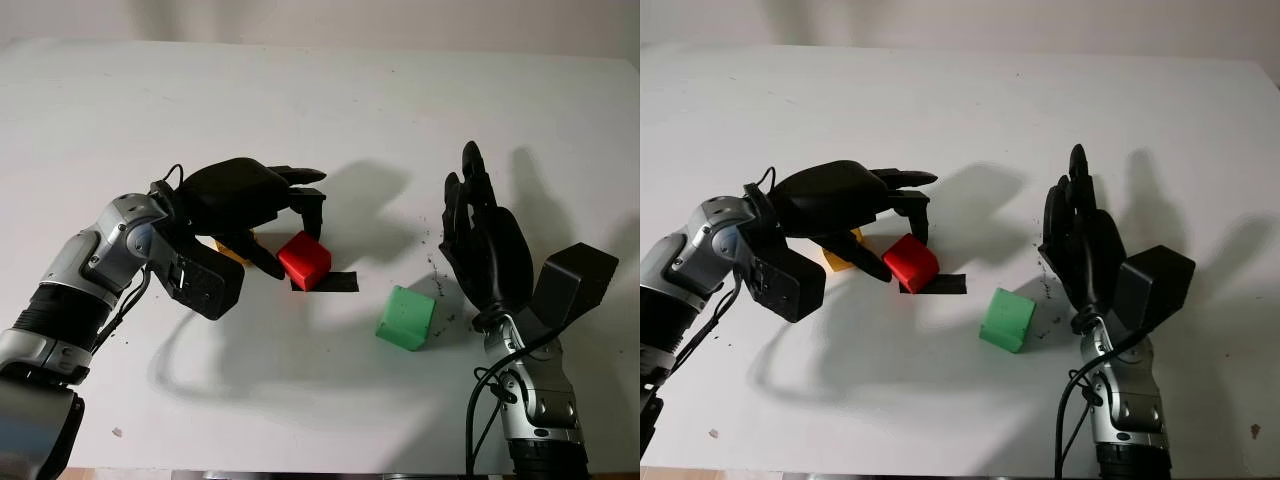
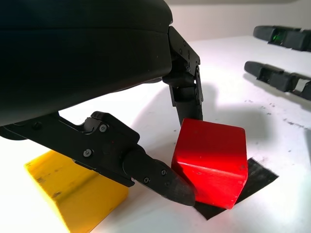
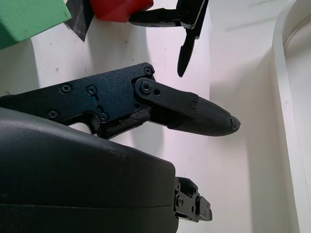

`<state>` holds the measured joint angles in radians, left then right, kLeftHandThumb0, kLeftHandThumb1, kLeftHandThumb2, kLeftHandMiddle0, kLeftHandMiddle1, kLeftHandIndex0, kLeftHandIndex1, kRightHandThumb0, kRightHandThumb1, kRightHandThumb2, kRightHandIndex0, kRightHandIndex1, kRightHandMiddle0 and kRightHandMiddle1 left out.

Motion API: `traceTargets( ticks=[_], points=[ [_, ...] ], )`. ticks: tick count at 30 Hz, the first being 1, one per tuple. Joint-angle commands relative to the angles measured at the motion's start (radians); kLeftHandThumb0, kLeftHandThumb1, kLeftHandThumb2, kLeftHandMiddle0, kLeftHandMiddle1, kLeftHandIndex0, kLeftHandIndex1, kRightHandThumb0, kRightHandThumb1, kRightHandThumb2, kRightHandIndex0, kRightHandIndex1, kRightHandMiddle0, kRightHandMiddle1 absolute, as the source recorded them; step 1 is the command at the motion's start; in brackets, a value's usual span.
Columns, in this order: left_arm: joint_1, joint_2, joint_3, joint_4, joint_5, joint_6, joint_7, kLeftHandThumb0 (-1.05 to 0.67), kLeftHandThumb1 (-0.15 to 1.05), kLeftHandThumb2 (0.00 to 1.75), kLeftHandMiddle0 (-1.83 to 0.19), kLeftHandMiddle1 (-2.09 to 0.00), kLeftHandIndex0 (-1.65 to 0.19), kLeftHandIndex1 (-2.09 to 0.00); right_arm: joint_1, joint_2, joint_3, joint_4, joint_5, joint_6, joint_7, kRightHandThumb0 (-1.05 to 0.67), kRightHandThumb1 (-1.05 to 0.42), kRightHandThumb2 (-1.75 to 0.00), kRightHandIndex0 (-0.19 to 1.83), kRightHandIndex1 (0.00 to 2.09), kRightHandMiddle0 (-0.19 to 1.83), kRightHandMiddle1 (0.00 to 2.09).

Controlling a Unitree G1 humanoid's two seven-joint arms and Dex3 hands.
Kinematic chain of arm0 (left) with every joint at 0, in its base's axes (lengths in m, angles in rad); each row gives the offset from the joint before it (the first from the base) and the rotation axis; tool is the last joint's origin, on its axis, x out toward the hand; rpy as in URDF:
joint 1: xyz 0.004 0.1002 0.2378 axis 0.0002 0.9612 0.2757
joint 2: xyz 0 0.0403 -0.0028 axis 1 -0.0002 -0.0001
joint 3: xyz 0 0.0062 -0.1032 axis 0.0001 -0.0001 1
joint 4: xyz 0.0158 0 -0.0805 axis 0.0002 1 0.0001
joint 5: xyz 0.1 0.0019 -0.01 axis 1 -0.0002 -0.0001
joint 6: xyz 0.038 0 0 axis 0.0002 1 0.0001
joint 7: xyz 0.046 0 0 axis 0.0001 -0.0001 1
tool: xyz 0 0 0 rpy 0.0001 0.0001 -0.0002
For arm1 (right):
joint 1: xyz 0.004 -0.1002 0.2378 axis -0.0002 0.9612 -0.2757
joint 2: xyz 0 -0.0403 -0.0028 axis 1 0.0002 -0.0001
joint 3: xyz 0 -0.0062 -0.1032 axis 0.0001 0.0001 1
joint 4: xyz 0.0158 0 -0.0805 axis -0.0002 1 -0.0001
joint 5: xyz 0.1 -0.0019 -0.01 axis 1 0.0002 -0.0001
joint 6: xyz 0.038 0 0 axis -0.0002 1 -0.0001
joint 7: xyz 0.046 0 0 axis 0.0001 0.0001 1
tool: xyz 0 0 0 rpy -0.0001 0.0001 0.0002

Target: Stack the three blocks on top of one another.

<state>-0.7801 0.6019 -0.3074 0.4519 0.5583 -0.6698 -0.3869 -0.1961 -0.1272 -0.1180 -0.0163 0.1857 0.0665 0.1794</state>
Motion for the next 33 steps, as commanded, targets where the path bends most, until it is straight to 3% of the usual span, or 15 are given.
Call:
traceTargets(
  ticks=[1,14,17,24,27,33],
  points=[
    [-0.006,-0.005,-0.005,-0.006,0.000,-0.010,0.014,-0.46,0.97,0.05,-0.17,-0.05,-0.38,-1.37,0.014,-0.004,-0.008,-0.012,0.002,-0.007,0.000,-0.66,-1.05,-0.72,-0.19,0.00,-0.19,0.00],
    [0.001,-0.021,-0.005,0.007,0.006,-0.016,0.048,-0.48,0.96,0.05,-0.19,-0.06,-0.37,-1.39,0.025,-0.003,-0.005,-0.025,0.001,-0.004,-0.008,-0.65,-1.05,-0.71,-0.19,0.00,-0.19,0.00],
    [-0.001,-0.018,-0.008,0.003,0.009,-0.003,0.038,-0.55,0.95,0.05,-0.14,-0.04,-0.27,-1.18,0.025,-0.002,-0.006,-0.024,0.004,-0.008,-0.007,-0.66,-1.05,-0.70,-0.19,0.00,-0.19,0.00],
    [-0.002,0.005,-0.015,-0.054,0.021,0.056,-0.040,-0.71,0.95,0.05,0.10,-0.04,-0.11,-0.26,0.025,-0.008,-0.002,-0.023,0.003,-0.002,-0.001,-0.65,-1.05,-0.71,-0.19,0.00,-0.19,0.00],
    [0.005,0.011,-0.011,-0.080,0.016,0.080,-0.063,-0.74,0.92,0.04,0.16,-0.04,-0.01,-0.11,0.019,-0.006,-0.002,-0.019,0.003,0.000,-0.002,-0.66,-1.05,-0.71,-0.19,0.00,-0.19,0.00],
    [0.006,0.026,-0.004,-0.122,-0.028,0.132,-0.153,-0.76,0.89,0.04,0.19,0.00,0.10,-0.04,0.011,-0.009,0.000,-0.018,-0.002,0.006,-0.003,-0.66,-1.05,-0.71,-0.19,0.00,-0.19,0.00]
  ],
)
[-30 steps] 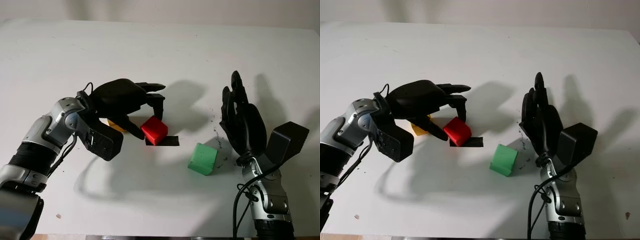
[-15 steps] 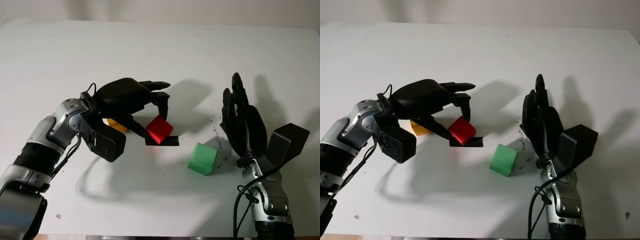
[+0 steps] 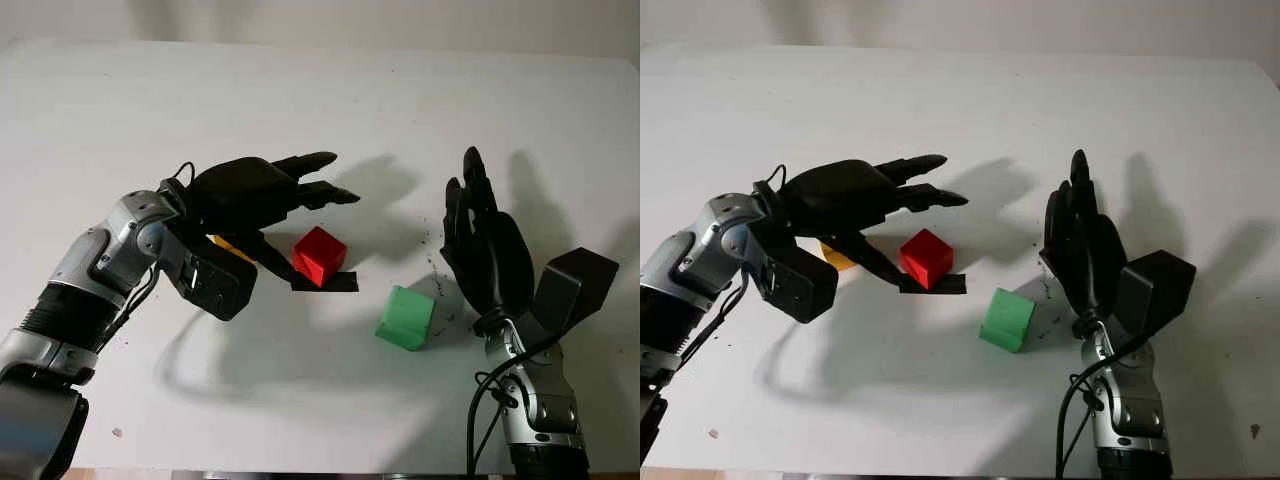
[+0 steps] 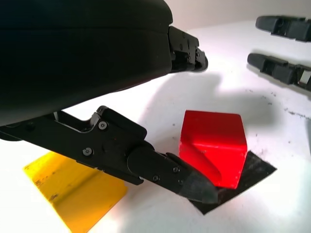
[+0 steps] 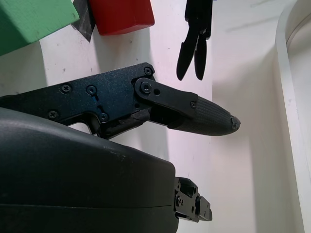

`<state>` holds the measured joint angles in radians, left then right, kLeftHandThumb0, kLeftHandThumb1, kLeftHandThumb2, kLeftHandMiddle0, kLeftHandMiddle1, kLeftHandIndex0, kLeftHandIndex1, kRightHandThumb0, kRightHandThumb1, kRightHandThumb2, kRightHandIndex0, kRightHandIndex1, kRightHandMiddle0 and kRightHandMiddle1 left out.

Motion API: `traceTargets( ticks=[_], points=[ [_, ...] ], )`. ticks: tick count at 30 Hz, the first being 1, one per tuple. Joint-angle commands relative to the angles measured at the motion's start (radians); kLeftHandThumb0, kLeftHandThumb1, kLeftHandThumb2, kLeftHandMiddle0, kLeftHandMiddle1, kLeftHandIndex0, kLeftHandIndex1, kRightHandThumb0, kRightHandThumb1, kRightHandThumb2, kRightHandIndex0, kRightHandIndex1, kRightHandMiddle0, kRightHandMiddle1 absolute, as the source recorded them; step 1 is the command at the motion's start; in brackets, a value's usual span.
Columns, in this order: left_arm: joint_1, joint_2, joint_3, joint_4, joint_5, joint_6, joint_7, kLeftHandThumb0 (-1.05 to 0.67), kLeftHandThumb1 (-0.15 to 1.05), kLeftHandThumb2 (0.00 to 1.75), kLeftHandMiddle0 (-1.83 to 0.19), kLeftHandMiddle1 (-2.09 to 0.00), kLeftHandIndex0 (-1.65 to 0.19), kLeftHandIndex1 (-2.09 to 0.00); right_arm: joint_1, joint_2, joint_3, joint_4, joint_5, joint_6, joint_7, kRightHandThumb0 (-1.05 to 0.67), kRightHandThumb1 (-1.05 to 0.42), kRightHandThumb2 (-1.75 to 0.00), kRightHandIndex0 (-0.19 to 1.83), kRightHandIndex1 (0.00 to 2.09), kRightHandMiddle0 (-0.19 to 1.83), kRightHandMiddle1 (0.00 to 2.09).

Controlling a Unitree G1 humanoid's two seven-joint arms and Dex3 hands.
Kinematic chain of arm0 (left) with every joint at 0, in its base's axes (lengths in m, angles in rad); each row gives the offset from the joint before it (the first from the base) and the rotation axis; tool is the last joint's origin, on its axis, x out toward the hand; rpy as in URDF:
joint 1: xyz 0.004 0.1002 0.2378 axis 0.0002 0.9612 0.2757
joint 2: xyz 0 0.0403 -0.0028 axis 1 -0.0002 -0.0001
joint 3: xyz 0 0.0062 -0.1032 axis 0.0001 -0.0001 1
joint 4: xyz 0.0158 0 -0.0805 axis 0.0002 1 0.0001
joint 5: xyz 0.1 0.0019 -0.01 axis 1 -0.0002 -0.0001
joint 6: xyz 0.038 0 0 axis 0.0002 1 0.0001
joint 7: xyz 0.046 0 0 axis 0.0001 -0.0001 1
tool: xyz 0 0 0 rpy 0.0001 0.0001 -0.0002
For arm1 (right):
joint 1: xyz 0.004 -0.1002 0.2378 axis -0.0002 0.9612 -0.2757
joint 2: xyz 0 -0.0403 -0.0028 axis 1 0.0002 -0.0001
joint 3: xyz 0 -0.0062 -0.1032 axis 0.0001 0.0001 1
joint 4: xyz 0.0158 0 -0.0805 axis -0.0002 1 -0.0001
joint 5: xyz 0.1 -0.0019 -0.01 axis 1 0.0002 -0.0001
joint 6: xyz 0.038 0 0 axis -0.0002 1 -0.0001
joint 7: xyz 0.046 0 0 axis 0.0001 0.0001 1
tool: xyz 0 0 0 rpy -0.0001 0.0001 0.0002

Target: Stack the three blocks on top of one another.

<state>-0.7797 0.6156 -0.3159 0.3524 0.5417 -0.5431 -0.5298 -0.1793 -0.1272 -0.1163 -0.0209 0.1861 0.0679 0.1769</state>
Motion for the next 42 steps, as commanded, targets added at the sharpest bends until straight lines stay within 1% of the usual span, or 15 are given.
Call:
traceTargets(
  ticks=[1,4,9,12,15,18,19,21,22,25,28,30,36,39,42],
  points=[
    [0.006,0.017,0.008,-0.031,-0.016,0.012,-0.020,-0.77,0.89,0.04,0.19,0.00,0.12,-0.03,-0.008,-0.009,-0.002,-0.013,-0.001,0.006,0.001,-0.66,-1.05,-0.72,-0.19,0.00,-0.19,0.00],
    [0.012,0.036,0.023,-0.068,-0.040,0.043,-0.050,-0.81,0.88,0.05,0.19,0.00,0.17,-0.02,-0.012,-0.008,-0.001,-0.013,0.001,0.010,0.002,-0.66,-1.05,-0.72,-0.19,0.00,-0.19,0.00],
    [0.020,0.080,0.099,-0.189,-0.121,0.161,-0.112,-0.84,0.89,0.05,0.19,0.00,0.18,-0.03,-0.019,-0.004,-0.001,-0.004,0.000,-0.006,0.004,-0.66,-1.05,-0.72,-0.19,0.00,-0.19,0.00],
    [0.008,0.122,0.197,-0.256,-0.200,0.259,-0.131,-0.76,0.90,0.06,0.19,0.00,0.12,-0.06,-0.022,-0.003,-0.001,0.000,-0.001,-0.007,0.003,-0.66,-1.05,-0.71,-0.19,0.00,-0.19,0.00],
    [0.001,0.154,0.249,-0.280,-0.238,0.319,-0.143,-0.80,0.93,0.07,0.18,-0.01,0.03,-0.10,-0.023,-0.008,0.001,-0.003,-0.005,-0.003,0.006,-0.66,-1.05,-0.72,-0.19,0.00,-0.19,0.00],
    [-0.008,0.221,0.294,-0.294,-0.260,0.372,-0.178,-0.81,0.95,0.06,0.11,-0.05,-0.12,-0.11,-0.023,-0.014,0.003,-0.005,-0.011,0.001,0.009,-0.67,-1.05,-0.72,-0.19,0.00,-0.19,0.00],
    [-0.012,0.248,0.298,-0.304,-0.251,0.385,-0.194,-0.81,0.94,0.05,0.10,-0.06,-0.16,-0.11,-0.023,-0.013,0.002,-0.006,-0.010,0.003,0.009,-0.66,-1.05,-0.72,-0.19,0.00,-0.19,0.00],
    [-0.018,0.303,0.299,-0.310,-0.234,0.390,-0.226,-0.71,0.85,0.03,0.08,-0.06,-0.21,-0.10,-0.021,-0.013,-0.001,-0.010,-0.007,0.009,0.011,-0.66,-1.05,-0.73,-0.19,0.00,-0.19,0.00],
    [-0.022,0.335,0.292,-0.305,-0.214,0.363,-0.238,-0.68,0.83,0.03,0.09,-0.06,-0.22,-0.09,-0.021,-0.013,-0.002,-0.011,-0.007,0.009,0.011,-0.66,-1.05,-0.73,-0.19,0.00,-0.19,0.00],
    [-0.007,0.423,0.277,-0.278,-0.138,0.200,-0.211,-0.62,0.80,0.03,0.11,-0.05,-0.23,-0.07,-0.020,-0.014,-0.005,-0.008,-0.005,0.008,0.014,-0.65,-1.05,-0.73,-0.19,0.00,-0.19,0.00],
    [0.006,0.462,0.258,-0.287,-0.082,0.155,-0.227,-0.58,0.82,0.05,0.15,-0.04,-0.21,-0.05,-0.021,-0.016,-0.007,-0.005,0.001,0.012,0.022,-0.65,-1.05,-0.73,-0.19,0.00,-0.19,0.00],
    [0.015,0.476,0.239,-0.290,-0.020,0.093,-0.195,-0.59,0.84,0.06,0.17,-0.03,-0.21,-0.05,-0.023,-0.019,-0.004,-0.001,-0.004,0.011,0.025,-0.66,-1.05,-0.73,-0.19,0.00,-0.19,0.00],
    [0.024,0.472,0.196,-0.283,0.165,-0.071,-0.023,-0.64,0.86,0.06,0.18,-0.04,-0.20,-0.05,-0.023,-0.013,-0.009,0.007,-0.001,-0.002,0.024,-0.65,-1.05,-0.72,-0.19,0.00,-0.19,0.00],
    [0.015,0.451,0.167,-0.273,0.261,-0.143,0.097,-0.66,0.85,0.06,0.18,-0.04,-0.21,-0.05,-0.019,-0.020,-0.009,0.003,-0.005,-0.005,0.028,-0.65,-1.05,-0.73,-0.19,0.00,-0.19,0.00],
    [-0.002,0.423,0.132,-0.237,0.365,-0.224,0.260,-0.67,0.83,0.05,0.16,-0.06,-0.14,-0.02,-0.020,-0.014,-0.014,0.002,0.004,0.003,0.024,-0.65,-1.05,-0.73,-0.19,0.00,-0.19,0.00]
  ],
)
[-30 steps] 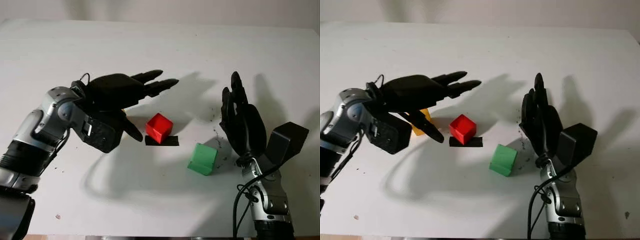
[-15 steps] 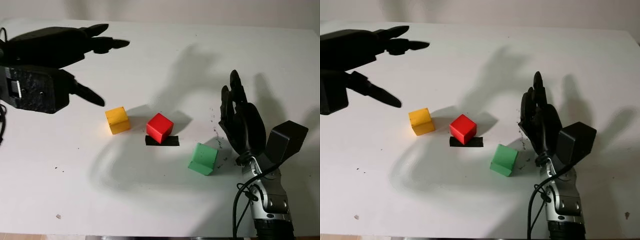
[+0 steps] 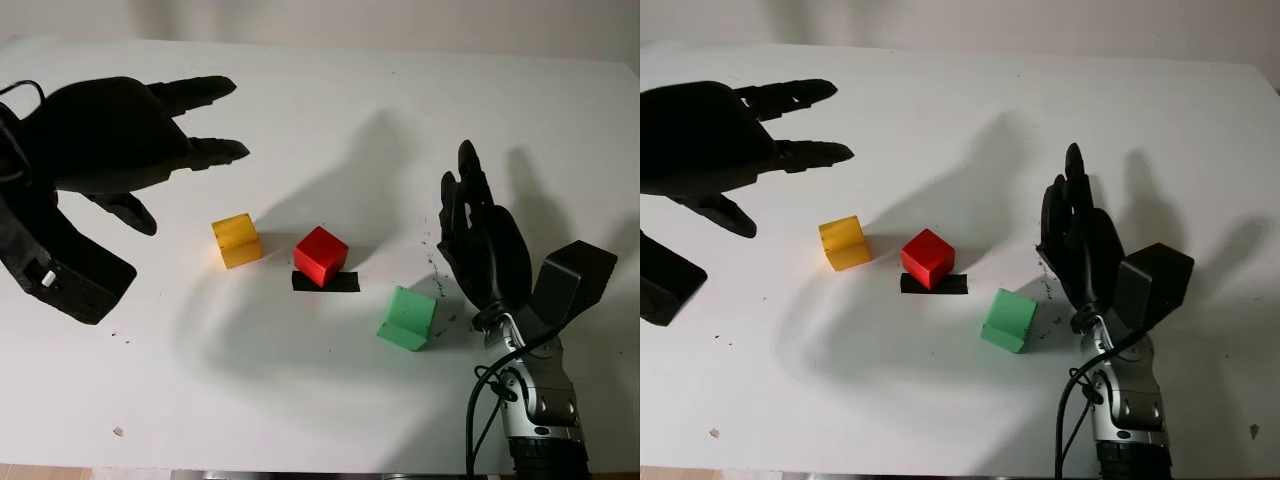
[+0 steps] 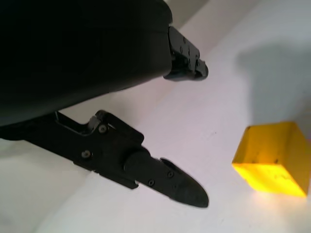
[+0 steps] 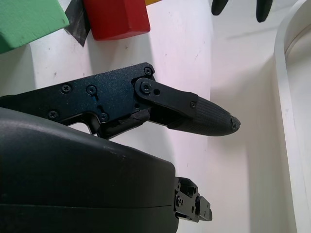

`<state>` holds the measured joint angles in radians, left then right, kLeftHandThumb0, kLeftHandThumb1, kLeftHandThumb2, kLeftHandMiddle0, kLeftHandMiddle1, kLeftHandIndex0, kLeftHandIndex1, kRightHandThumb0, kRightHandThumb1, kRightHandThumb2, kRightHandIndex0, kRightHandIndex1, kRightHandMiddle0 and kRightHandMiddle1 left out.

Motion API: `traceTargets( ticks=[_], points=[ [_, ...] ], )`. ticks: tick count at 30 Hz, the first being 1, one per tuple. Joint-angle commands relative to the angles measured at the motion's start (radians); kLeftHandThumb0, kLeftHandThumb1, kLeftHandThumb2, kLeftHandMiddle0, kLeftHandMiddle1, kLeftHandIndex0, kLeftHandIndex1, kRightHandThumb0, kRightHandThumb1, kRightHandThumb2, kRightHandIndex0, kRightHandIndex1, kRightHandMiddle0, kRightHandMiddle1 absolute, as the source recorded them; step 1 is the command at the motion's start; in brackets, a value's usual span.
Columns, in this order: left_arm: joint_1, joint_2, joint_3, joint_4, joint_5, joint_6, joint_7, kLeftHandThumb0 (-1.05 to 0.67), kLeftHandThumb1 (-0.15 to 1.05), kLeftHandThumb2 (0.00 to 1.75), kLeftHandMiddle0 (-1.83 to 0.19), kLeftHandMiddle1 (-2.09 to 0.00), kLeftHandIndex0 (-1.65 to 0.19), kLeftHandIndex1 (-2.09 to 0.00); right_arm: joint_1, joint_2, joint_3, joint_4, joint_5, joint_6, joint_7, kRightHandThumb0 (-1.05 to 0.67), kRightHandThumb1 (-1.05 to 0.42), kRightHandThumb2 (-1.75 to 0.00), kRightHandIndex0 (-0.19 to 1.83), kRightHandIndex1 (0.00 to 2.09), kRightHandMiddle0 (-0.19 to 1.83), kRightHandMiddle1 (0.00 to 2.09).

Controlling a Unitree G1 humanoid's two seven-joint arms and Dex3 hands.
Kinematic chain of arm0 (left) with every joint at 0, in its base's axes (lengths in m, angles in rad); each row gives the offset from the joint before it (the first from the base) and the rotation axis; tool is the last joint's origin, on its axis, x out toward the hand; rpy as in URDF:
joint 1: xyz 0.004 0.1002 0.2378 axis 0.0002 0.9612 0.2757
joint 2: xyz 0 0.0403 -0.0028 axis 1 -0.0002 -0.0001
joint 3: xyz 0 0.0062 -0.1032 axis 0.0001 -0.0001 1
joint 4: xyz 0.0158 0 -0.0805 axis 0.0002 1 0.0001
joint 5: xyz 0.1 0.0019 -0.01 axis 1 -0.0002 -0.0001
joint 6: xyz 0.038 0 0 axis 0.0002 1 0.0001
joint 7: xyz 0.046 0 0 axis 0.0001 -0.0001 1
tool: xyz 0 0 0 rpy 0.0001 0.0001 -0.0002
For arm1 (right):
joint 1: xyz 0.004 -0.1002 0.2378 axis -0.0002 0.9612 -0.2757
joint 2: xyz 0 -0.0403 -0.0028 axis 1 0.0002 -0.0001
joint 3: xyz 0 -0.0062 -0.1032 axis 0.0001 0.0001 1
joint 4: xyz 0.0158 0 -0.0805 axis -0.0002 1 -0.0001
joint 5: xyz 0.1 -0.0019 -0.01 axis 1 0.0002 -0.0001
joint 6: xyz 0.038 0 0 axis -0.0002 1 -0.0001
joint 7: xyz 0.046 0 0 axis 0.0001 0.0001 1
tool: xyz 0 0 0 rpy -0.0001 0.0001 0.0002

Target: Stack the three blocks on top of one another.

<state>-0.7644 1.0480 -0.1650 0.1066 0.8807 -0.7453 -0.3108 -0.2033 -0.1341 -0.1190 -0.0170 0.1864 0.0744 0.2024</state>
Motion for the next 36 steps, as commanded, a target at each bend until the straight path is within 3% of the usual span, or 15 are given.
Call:
traceTargets(
  ticks=[1,7,10,14,23,36],
  points=[
    [-0.024,-0.021,-0.033,0.016,0.050,-0.039,0.072,-0.67,0.83,0.05,0.18,-0.03,-0.11,-0.01,0.004,-0.006,-0.013,-0.001,0.006,-0.003,-0.002,-0.65,-1.05,-0.72,-0.19,0.00,-0.19,0.00],
    [-0.055,-0.062,-0.077,0.064,0.126,-0.101,0.216,-0.64,0.80,0.04,0.16,-0.03,-0.16,-0.06,0.008,-0.008,-0.011,-0.005,0.007,-0.006,-0.003,-0.65,-1.05,-0.72,-0.19,0.00,-0.19,0.00],
    [-0.077,-0.076,-0.102,0.094,0.161,-0.123,0.261,-0.45,0.83,0.06,0.15,-0.04,-0.22,-0.08,0.010,-0.006,-0.010,-0.009,0.006,-0.001,-0.010,-0.65,-1.05,-0.71,-0.19,0.00,-0.19,0.00],
    [-0.098,-0.092,-0.136,0.136,0.199,-0.143,0.311,-0.36,0.82,0.05,0.15,-0.05,-0.28,-0.11,0.014,-0.009,-0.009,-0.010,0.004,-0.003,-0.009,-0.65,-1.05,-0.71,-0.19,0.00,-0.19,0.00],
    [-0.123,-0.111,-0.196,0.188,0.277,-0.130,0.361,-0.31,0.84,0.06,0.15,-0.06,-0.31,-0.12,0.025,-0.006,-0.011,-0.024,0.008,-0.001,-0.018,-0.67,-1.05,-0.69,-0.19,0.00,-0.19,0.00],
    [-0.150,-0.120,-0.231,0.239,0.292,-0.110,0.373,-0.43,0.86,0.06,0.10,-0.06,-0.41,-0.16,0.033,-0.007,-0.013,-0.028,0.016,-0.002,-0.016,-0.65,-1.05,-0.69,-0.19,0.00,-0.19,0.00]
  ],
)
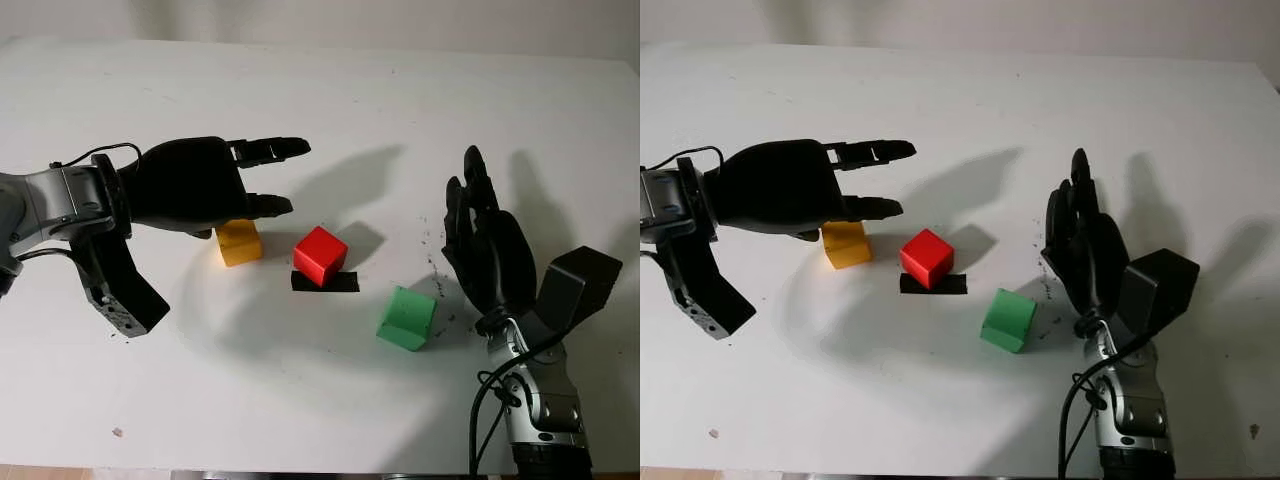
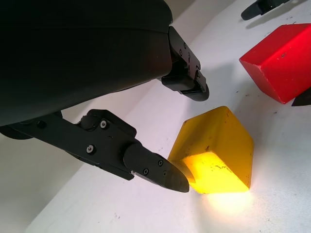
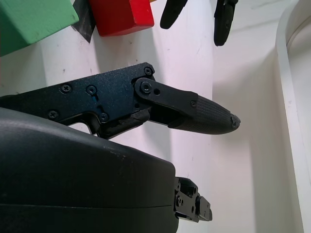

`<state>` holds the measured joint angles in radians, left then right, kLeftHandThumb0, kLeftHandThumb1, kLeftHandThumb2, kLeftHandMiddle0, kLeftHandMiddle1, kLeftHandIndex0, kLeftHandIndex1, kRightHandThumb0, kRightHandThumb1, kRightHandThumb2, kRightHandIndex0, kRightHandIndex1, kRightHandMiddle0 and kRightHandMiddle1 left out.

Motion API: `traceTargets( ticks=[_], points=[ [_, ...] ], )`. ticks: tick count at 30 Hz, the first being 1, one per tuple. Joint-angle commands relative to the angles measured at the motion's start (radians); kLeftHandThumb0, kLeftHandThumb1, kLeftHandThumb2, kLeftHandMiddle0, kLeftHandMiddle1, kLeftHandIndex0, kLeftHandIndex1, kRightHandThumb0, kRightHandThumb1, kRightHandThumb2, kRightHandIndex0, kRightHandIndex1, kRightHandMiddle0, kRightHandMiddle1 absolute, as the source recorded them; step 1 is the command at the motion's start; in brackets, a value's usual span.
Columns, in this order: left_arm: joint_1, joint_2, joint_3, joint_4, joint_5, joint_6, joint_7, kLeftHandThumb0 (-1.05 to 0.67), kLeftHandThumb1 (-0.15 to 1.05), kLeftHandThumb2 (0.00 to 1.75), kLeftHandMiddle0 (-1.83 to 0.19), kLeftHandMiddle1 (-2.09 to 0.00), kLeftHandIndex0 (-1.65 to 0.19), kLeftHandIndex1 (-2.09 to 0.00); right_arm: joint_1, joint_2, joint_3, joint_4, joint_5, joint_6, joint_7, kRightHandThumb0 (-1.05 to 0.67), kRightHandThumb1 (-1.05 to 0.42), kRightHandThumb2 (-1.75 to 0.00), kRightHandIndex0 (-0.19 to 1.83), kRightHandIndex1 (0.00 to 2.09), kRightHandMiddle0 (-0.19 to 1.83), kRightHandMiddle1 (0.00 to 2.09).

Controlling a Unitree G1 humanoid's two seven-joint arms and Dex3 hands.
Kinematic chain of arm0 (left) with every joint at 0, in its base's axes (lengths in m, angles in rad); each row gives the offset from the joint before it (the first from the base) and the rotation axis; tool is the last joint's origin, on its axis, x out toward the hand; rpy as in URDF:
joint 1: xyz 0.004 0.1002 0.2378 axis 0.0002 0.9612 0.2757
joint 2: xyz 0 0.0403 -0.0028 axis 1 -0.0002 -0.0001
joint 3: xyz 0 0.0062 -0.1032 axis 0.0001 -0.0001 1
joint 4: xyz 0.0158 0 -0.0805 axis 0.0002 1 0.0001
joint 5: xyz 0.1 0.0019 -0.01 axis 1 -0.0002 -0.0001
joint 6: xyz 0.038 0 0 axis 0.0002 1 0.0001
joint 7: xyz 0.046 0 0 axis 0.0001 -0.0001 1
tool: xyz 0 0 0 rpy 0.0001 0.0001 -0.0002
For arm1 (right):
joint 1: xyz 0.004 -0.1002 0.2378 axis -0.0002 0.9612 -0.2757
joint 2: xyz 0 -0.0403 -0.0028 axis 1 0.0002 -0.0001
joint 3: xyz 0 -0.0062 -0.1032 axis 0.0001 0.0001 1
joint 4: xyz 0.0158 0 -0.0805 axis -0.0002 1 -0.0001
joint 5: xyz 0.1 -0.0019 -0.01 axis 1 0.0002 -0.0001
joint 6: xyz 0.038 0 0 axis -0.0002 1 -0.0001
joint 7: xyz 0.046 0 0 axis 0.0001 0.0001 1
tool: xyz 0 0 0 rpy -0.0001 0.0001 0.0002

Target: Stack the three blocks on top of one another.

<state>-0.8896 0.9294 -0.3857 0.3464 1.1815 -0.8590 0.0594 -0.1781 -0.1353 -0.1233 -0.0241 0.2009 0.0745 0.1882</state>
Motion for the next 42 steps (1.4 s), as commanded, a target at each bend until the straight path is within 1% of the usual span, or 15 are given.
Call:
traceTargets(
  ticks=[1,4,8,9,11,12,17,20,23,27,29,34,36,38,42],
  points=[
    [-0.027,-0.003,-0.012,0.001,-0.009,0.004,0.000,-0.43,0.86,0.05,0.10,-0.06,-0.41,-0.16,0.008,-0.005,-0.008,-0.020,0.001,-0.003,-0.003,-0.65,-1.05,-0.69,-0.19,0.00,-0.19,0.00],
    [-0.030,-0.010,-0.015,0.014,-0.015,0.001,0.007,-0.45,0.85,0.05,0.08,-0.07,-0.42,-0.16,0.008,-0.005,-0.008,-0.022,0.002,0.000,-0.004,-0.66,-1.05,-0.68,-0.19,0.00,-0.19,0.00],
    [-0.028,-0.027,-0.022,0.042,-0.041,-0.004,-0.001,-0.56,0.86,0.05,0.04,-0.07,-0.49,-0.21,0.012,-0.006,-0.005,-0.029,-0.001,0.004,-0.006,-0.66,-1.05,-0.68,-0.19,0.00,-0.19,0.00],
    [-0.026,-0.033,-0.023,0.054,-0.049,-0.007,0.007,-0.57,0.86,0.05,0.04,-0.07,-0.47,-0.30,0.013,-0.005,-0.006,-0.032,0.000,0.007,-0.008,-0.66,-1.05,-0.68,-0.19,0.00,-0.19,0.00],
    [-0.023,-0.040,-0.025,0.068,-0.055,-0.011,0.021,-0.57,0.85,0.05,-0.01,-0.06,-0.41,-0.65,0.016,-0.004,-0.008,-0.038,0.003,0.012,-0.013,-0.66,-1.05,-0.68,-0.19,0.00,-0.19,0.00],
    [-0.021,-0.044,-0.026,0.076,-0.063,-0.015,0.026,-0.58,0.85,0.05,-0.02,-0.06,-0.39,-0.73,0.016,-0.003,-0.009,-0.039,0.005,0.012,-0.014,-0.66,-1.05,-0.68,-0.19,0.00,-0.19,0.00],
    [-0.021,-0.049,-0.029,0.088,-0.088,-0.024,0.005,-0.62,0.85,0.06,-0.03,-0.05,-0.30,-0.99,0.015,-0.008,-0.007,-0.035,0.003,0.008,-0.010,-0.66,-1.05,-0.68,-0.19,0.00,-0.19,0.00],
    [-0.022,-0.048,-0.032,0.088,-0.087,-0.015,-0.012,-0.63,0.87,0.06,-0.05,-0.06,-0.36,-1.08,0.014,-0.008,-0.007,-0.031,0.004,0.005,-0.005,-0.66,-1.05,-0.68,-0.19,0.00,-0.19,0.00],
    [-0.028,-0.043,-0.039,0.103,-0.074,-0.012,-0.004,-0.55,0.87,0.06,-0.15,-0.09,-0.50,-1.23,0.012,-0.006,-0.009,-0.032,0.007,0.010,-0.005,-0.66,-1.05,-0.68,-0.19,0.00,-0.19,0.00],
    [-0.038,-0.036,-0.050,0.112,-0.041,-0.004,0.033,-0.43,0.87,0.05,-0.24,-0.11,-0.52,-1.25,0.008,-0.006,-0.009,-0.026,0.004,0.002,-0.007,-0.67,-1.05,-0.67,-0.19,0.00,-0.19,0.00],
    [-0.043,-0.034,-0.055,0.118,-0.024,-0.001,0.054,-0.41,0.87,0.05,-0.25,-0.11,-0.52,-1.27,0.007,-0.010,-0.005,-0.024,-0.005,-0.002,-0.007,-0.67,-1.05,-0.68,-0.19,0.00,-0.19,0.00],
    [-0.051,-0.038,-0.046,0.146,-0.059,-0.004,0.036,-0.39,0.87,0.05,-0.26,-0.10,-0.50,-1.28,0.002,-0.010,-0.005,-0.016,-0.009,-0.006,-0.004,-0.66,-1.05,-0.69,-0.19,0.00,-0.19,0.00],
    [-0.056,-0.037,-0.038,0.159,-0.084,0.008,0.008,-0.40,0.88,0.06,-0.27,-0.09,-0.49,-1.26,0.001,-0.009,-0.004,-0.013,-0.012,-0.009,-0.004,-0.66,-1.05,-0.69,-0.19,0.00,-0.19,0.00],
    [-0.066,-0.038,-0.026,0.168,-0.135,0.021,-0.059,-0.44,0.90,0.06,-0.26,-0.08,-0.48,-1.22,0.000,-0.011,-0.002,-0.013,-0.014,-0.007,-0.003,-0.67,-1.05,-0.69,-0.19,0.00,-0.19,0.00],
    [-0.079,-0.036,0.004,0.154,-0.227,0.066,-0.167,-0.47,0.92,0.06,-0.31,-0.07,-0.57,-0.98,0.000,-0.015,0.002,-0.013,-0.022,-0.007,0.001,-0.66,-1.05,-0.70,-0.19,0.00,-0.19,0.00]
  ],
)
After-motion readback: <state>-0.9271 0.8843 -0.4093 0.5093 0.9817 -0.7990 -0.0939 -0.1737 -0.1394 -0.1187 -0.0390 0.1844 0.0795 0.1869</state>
